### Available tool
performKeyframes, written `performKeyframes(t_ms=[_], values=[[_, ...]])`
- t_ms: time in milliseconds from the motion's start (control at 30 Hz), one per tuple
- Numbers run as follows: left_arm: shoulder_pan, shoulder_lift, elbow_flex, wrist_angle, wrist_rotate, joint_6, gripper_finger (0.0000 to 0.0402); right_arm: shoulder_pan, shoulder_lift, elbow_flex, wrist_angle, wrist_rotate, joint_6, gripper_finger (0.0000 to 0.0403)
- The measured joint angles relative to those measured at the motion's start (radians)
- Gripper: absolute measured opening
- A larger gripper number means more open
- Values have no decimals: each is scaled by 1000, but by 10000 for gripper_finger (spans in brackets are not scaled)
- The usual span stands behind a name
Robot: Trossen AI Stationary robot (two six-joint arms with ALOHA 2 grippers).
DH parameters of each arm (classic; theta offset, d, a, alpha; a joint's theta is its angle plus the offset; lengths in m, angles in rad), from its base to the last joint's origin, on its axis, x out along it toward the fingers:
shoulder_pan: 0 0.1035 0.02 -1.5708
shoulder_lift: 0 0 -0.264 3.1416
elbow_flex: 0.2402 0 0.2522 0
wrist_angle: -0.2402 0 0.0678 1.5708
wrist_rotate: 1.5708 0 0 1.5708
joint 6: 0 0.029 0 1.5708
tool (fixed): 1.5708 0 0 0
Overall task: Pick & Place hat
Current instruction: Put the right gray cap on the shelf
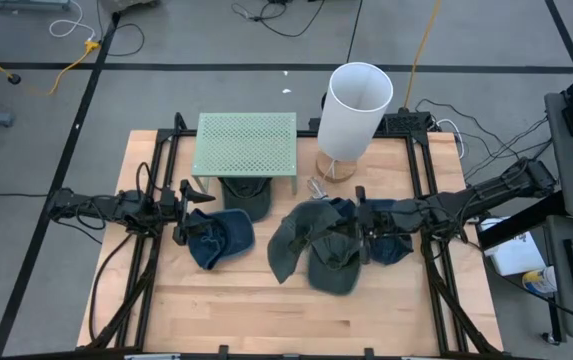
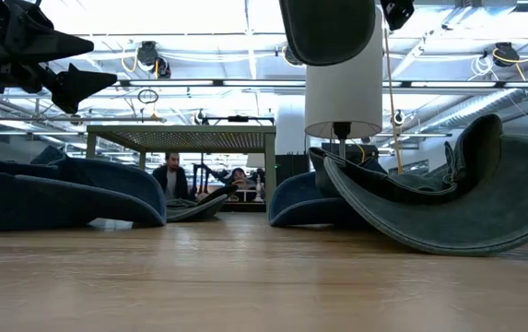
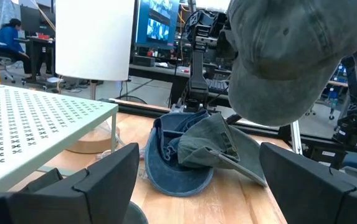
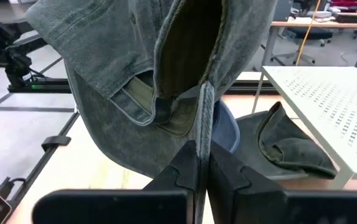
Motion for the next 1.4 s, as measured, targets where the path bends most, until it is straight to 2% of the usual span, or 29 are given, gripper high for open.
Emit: performKeyframes(t_ms=[400, 700, 800, 1033, 1200, 1400], values=[[0, 0, 0, 20, 0, 10, 335, 0, 0, 0, 15, -3, 49, 9], [0, 0, 0, 151, -11, 17, 335, 0, 0, 0, 15, -2, 50, 9], [0, 0, 0, 160, -62, 56, 335, 0, 0, 0, 15, -2, 50, 9], [0, 0, 1, 164, -61, -37, 335, 0, 0, 0, 34, 2, 50, 9], [0, 22, 57, 124, -61, -65, 335, -10, 0, 0, 127, 3, 52, 9], [0, 137, 197, 64, -61, -27, 335, -44, 0, 0, 263, 4, 76, 7]])
